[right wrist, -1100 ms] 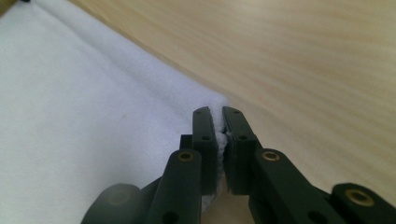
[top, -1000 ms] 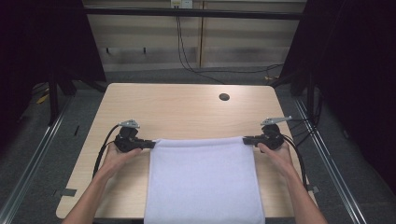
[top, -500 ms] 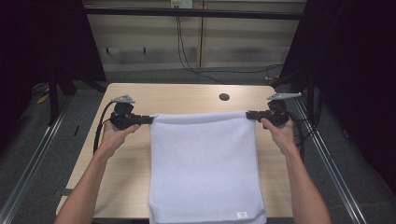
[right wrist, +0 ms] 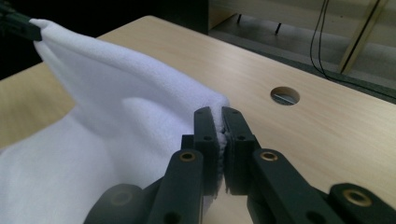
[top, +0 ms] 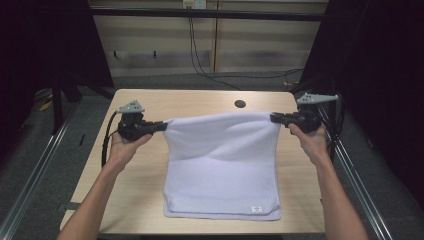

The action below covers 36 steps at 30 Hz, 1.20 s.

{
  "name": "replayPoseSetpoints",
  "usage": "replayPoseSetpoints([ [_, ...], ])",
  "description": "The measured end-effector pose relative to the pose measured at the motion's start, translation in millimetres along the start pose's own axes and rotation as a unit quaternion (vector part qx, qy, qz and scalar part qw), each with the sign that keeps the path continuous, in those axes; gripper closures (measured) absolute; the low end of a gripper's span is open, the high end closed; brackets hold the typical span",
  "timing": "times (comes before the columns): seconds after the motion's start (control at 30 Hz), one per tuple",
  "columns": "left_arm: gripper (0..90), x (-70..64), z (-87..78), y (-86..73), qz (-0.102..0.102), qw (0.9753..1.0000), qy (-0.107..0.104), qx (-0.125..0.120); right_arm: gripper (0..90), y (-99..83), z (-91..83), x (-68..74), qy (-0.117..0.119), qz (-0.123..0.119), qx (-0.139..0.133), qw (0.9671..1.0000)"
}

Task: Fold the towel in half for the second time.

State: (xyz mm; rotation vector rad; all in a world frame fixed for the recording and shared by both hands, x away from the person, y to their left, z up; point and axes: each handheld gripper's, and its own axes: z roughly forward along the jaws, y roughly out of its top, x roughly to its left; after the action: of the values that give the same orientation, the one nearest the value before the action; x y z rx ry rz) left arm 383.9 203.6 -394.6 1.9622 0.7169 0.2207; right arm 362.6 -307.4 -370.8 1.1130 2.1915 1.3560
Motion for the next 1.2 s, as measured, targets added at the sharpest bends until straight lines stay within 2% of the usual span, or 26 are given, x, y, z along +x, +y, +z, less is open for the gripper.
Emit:
replayPoseSetpoints([
  [0.07, 88.4, -8.2, -10.8, -11.6, -0.001, 0.9999, -0.013, -0.003, 85.7, -11.1, -10.5, 9.9, 0.008, -0.011, 0.002, 0.9999],
  [0.13, 88.4, -16.5, -17.3, -22.1, 0.003, 0.9996, -0.028, 0.005, 85.6, -26.7, -22.2, 20.0, 0.025, -0.014, -0.002, 0.9996],
  [0.3, 88.3, -46.0, -23.4, -51.7, 0.021, 0.9978, -0.049, 0.039, 85.3, -70.5, -37.2, 51.4, 0.043, -0.029, 0.032, 0.9981],
  [0.37, 88.1, -57.3, -26.6, -64.3, 0.028, 0.9962, -0.059, 0.057, 85.0, -88.0, -40.1, 63.9, 0.051, -0.032, 0.05, 0.9969],
  [0.4, 88.0, -63.1, -28.8, -71.6, 0.025, 0.9951, -0.067, 0.068, 84.5, -97.5, -41.5, 69.8, 0.056, -0.03, 0.058, 0.9963],
  [0.47, 87.4, -69.2, -31.7, -81.8, 0.03, 0.9929, -0.075, 0.088, 82.6, -115.7, -44.3, 83.3, 0.038, -0.052, 0.091, 0.9937],
  [0.5, 87.3, -70.7, -33.0, -86.5, 0.027, 0.9919, -0.084, 0.091, 82.0, -124.7, -45.9, 88.2, 0.047, -0.05, 0.101, 0.9925],
  [0.53, 87.1, -73.3, -34.2, -94.3, 0.025, 0.9899, -0.095, 0.102, 80.9, -131.4, -46.8, 91.2, 0.061, -0.041, 0.103, 0.9919],
  [0.57, 86.0, -75.9, -33.8, -100.5, 0.026, 0.9883, -0.097, 0.115, 76.3, -142.4, -46.5, 96.4, 0.07, -0.032, 0.12, 0.9898],
  [0.6, 84.9, -77.2, -33.0, -106.9, 0.024, 0.9866, -0.104, 0.123, 72.1, -150.6, -46.4, 100.7, 0.068, -0.037, 0.142, 0.9869],
  [0.63, 83.5, -78.5, -31.5, -113.3, 0.019, 0.9847, -0.107, 0.136, 70.3, -158.2, -47.8, 103.9, 0.073, -0.034, 0.151, 0.9853],
  [0.67, 82.1, -80.1, -29.7, -119.6, 0.019, 0.9828, -0.108, 0.149, 69.3, -164.1, -50.7, 105.3, 0.085, -0.023, 0.151, 0.9847],
  [0.73, 78.8, -84.2, -28.0, -129.4, 0.017, 0.9759, -0.131, 0.174, 66.8, -169.5, -57.8, 106.7, 0.096, -0.012, 0.148, 0.9842],
  [0.77, 75.9, -86.1, -28.1, -132.1, 0.02, 0.9736, -0.136, 0.182, 64.1, -170.6, -60.8, 106.7, 0.097, -0.002, 0.147, 0.9844],
  [0.83, 72.3, -87.0, -31.7, -133.2, 0.011, 0.9757, -0.137, 0.17, 60.5, -172.8, -63.9, 105.9, 0.094, 0.008, 0.143, 0.9853],
  [0.9, 69.2, -84.5, -37.8, -129.8, 0.005, 0.9802, -0.137, 0.143, 55.8, -173.2, -66.4, 103.9, 0.077, 0.017, 0.124, 0.9892],
  [0.93, 66.4, -81.6, -41.8, -126.4, -0.008, 0.9842, -0.131, 0.119, 53.8, -172.1, -67.7, 102.7, 0.067, 0.017, 0.113, 0.9912],
  [0.97, 60.8, -77.6, -44.3, -123.4, -0.017, 0.9881, -0.118, 0.098, 51.1, -169.3, -70.3, 100.9, 0.045, 0.021, 0.092, 0.9946],
  [1.0, 56.9, -73.2, -46.2, -121.0, -0.033, 0.9916, -0.099, 0.076, 50.1, -166.9, -72.5, 98.6, 0.032, 0.026, 0.071, 0.9966],
  [1.03, 54.4, -68.7, -46.9, -119.4, -0.042, 0.9932, -0.09, 0.06, 47.8, -164.1, -74.3, 95.6, 0.022, 0.031, 0.049, 0.9981],
  [1.07, 52.7, -60.7, -47.7, -117.0, -0.062, 0.9944, -0.077, 0.037, 46.6, -162.1, -75.5, 93.2, 0.012, 0.035, 0.034, 0.9987],
  [1.1, 50.0, -54.3, -47.6, -115.0, -0.079, 0.9943, -0.067, 0.025, 45.6, -158.2, -76.2, 89.0, 0.001, 0.044, 0.016, 0.9989],
  [1.13, 48.3, -47.4, -46.9, -113.5, -0.095, 0.9937, -0.057, 0.016, 44.7, -155.2, -75.9, 84.6, -0.001, 0.047, 0.008, 0.9989],
  [1.2, 47.8, -37.9, -45.2, -112.3, -0.103, 0.9946, -0.008, 0.002, 41.9, -150.0, -74.1, 75.6, -0.012, 0.061, -0.008, 0.998],
])
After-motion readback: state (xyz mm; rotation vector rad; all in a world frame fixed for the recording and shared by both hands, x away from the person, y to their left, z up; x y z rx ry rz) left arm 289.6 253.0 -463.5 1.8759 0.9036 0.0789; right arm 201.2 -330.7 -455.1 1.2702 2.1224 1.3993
